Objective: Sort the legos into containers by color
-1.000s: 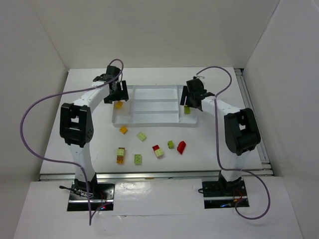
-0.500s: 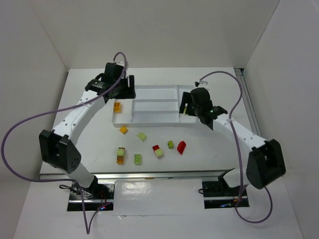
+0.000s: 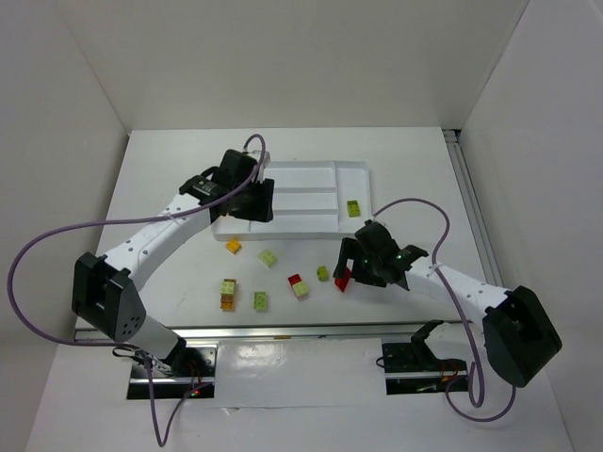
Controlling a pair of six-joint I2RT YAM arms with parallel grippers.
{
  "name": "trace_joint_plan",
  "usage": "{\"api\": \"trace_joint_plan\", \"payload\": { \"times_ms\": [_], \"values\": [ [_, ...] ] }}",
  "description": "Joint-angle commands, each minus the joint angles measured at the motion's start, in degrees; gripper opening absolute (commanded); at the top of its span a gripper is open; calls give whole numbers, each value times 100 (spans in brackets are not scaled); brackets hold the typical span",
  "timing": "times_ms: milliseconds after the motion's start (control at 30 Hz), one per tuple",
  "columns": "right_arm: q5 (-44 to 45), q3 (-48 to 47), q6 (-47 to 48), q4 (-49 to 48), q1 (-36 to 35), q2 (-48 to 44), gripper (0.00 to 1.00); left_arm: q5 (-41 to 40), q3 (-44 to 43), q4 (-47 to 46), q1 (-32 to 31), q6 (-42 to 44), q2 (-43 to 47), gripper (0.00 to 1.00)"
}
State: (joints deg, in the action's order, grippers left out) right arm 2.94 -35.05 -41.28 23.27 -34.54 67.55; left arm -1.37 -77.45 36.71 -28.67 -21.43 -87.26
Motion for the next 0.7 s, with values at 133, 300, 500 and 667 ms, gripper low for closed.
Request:
{"api": "trace_joint_plan", "payload": {
  "times_ms": [133,300,500,667],
  "values": [
    [-391,182,-311,-630,-52,329,86,206,257,-489,1,-125,403,66],
    [-198,182,-258,-841,-52,522,70,129,309,-489,1,-125,403,65],
    [-197,7,-91,-973,-52,935,48,22,362,-560,1,-125,473,64],
    [180,-222,-91,-518,-105,762,35,22,362,-621,1,-125,350,64]
  ]
}}
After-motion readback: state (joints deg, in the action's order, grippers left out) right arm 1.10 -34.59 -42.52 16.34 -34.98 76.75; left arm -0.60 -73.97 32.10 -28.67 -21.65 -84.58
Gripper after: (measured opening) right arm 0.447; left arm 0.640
